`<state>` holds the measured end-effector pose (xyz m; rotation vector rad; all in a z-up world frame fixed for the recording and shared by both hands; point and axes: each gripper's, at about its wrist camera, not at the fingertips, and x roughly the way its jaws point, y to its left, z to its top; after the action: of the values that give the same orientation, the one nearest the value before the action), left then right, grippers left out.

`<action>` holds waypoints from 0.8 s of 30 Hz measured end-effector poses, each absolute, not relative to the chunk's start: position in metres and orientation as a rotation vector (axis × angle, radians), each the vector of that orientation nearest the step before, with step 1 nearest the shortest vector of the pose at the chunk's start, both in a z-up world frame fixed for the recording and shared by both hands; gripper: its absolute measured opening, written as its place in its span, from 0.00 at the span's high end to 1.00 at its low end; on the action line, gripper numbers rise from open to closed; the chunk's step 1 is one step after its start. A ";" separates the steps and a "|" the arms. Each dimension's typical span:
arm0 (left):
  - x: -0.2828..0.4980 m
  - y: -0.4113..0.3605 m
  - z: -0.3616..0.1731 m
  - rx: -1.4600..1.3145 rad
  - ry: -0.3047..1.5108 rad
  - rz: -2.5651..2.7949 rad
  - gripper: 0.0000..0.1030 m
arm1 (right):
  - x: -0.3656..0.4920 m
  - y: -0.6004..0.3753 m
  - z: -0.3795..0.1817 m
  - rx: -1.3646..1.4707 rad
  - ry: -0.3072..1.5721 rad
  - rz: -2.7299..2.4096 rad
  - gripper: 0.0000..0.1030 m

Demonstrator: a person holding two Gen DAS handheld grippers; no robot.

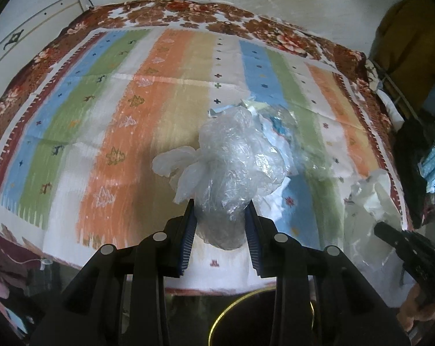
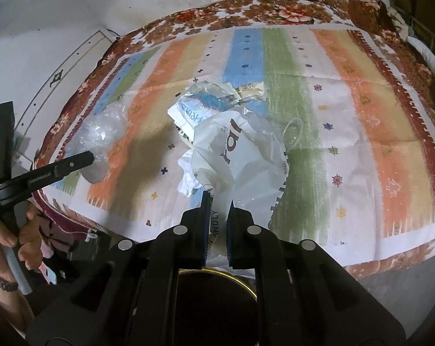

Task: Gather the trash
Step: 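Grasp the clear plastic bag with left tool while right grasps white bag, then carry both bags over the black bin and open both tools to drop them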

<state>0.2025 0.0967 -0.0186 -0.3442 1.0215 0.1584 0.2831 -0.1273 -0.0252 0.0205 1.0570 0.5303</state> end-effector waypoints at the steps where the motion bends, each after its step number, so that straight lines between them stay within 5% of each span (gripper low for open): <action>1: 0.199 0.094 -0.018 -0.342 1.020 0.155 0.69 | 0.279 -0.130 -0.024 0.012 1.049 0.530 0.92; 24: 0.113 0.026 -0.008 -0.395 0.940 -0.081 0.69 | 0.199 -0.176 -0.024 0.026 1.010 0.640 0.92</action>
<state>0.1130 0.0257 -0.0076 -0.3947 0.9404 -0.0811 0.1992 -0.1763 -0.0244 0.0257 1.0097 0.6400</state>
